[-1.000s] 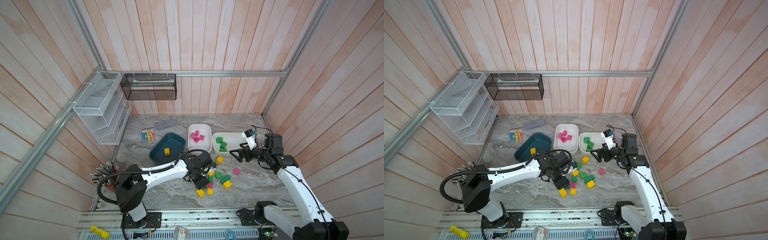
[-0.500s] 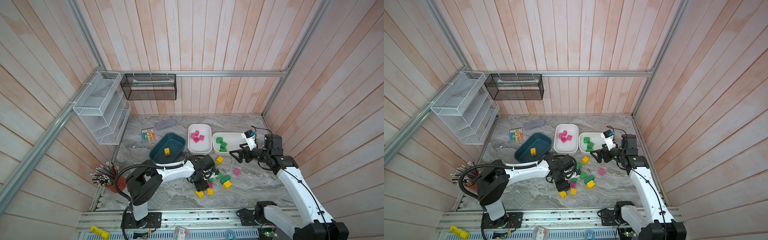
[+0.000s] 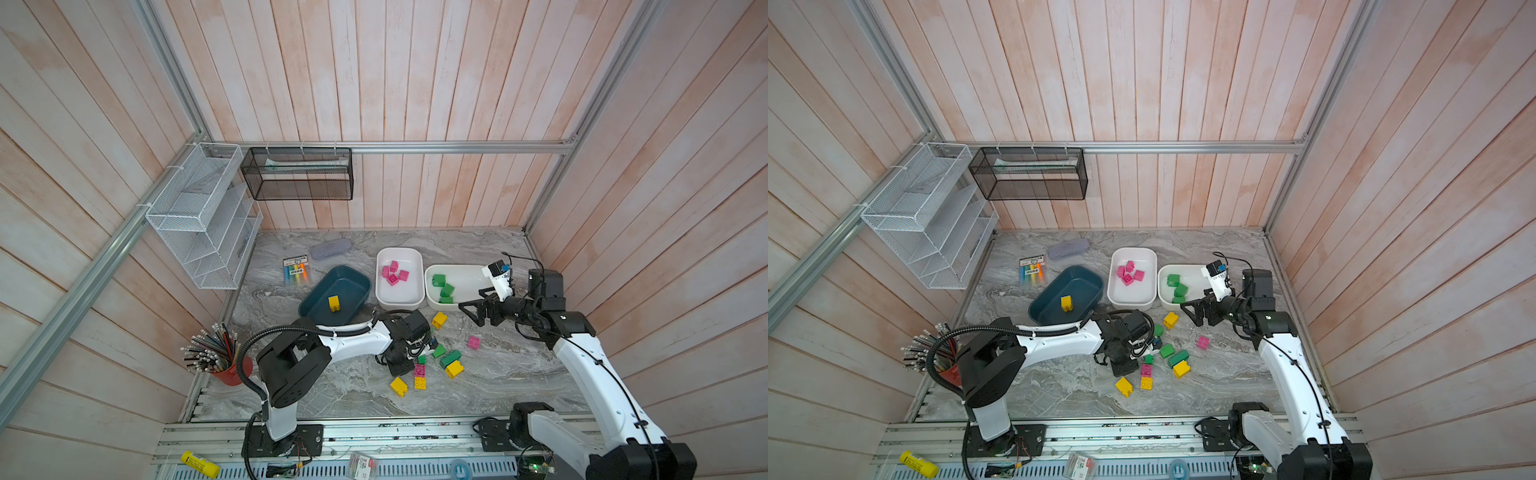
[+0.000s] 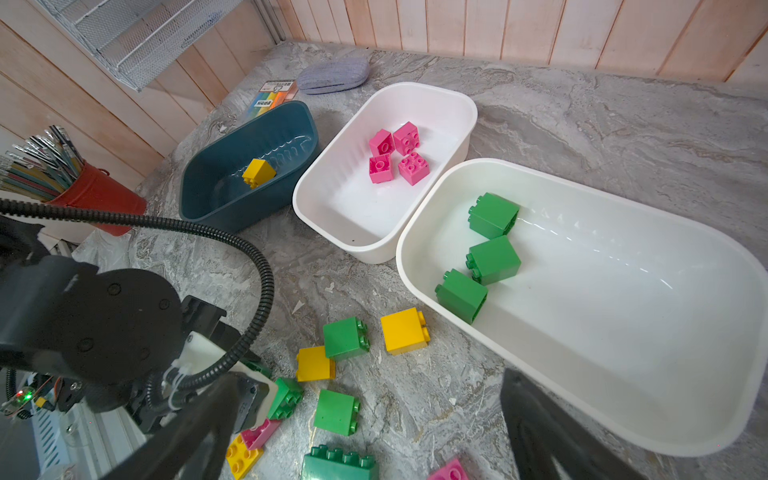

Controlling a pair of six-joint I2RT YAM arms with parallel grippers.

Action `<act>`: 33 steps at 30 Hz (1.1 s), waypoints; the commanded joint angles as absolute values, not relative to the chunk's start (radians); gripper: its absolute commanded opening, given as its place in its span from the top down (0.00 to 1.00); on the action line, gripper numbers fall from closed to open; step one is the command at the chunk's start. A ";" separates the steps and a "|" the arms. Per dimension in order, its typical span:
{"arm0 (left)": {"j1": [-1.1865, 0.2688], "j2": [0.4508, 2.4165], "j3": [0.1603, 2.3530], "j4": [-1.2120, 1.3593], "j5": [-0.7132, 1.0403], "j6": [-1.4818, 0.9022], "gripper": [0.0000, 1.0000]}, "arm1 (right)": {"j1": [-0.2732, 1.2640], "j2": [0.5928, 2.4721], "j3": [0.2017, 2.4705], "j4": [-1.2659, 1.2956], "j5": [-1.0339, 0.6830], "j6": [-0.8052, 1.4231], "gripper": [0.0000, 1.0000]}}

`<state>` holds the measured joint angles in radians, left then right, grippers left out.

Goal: Sort the legos into containers by color
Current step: 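Return the left gripper to the pile and grasp another green brick, then carry the green brick into the larger white tub and release it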

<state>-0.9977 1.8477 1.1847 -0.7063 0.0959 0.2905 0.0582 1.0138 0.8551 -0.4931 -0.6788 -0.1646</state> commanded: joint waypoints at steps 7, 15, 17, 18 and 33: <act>-0.965 1.823 1.262 -0.746 0.073 0.301 0.72 | 0.064 1.020 0.854 -0.481 -0.681 -0.166 0.02; -0.922 1.853 1.554 -0.803 0.159 0.300 0.71 | 0.061 1.031 0.888 -0.472 -0.667 -0.166 0.02; -0.904 1.886 1.615 -0.782 0.175 0.298 0.71 | 0.061 1.031 0.896 -0.468 -0.657 -0.165 0.02; -0.897 1.909 1.664 -0.778 0.181 0.292 0.71 | 0.060 1.031 0.900 -0.468 -0.650 -0.163 0.02; -0.843 2.273 2.082 -0.679 0.200 0.318 0.70 | 0.026 1.006 0.922 -0.475 -0.583 -0.166 0.02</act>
<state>-0.8562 2.2326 2.0052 -0.7025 0.1825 0.2962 0.0383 1.0245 0.8932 -0.4706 -0.6060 -0.1642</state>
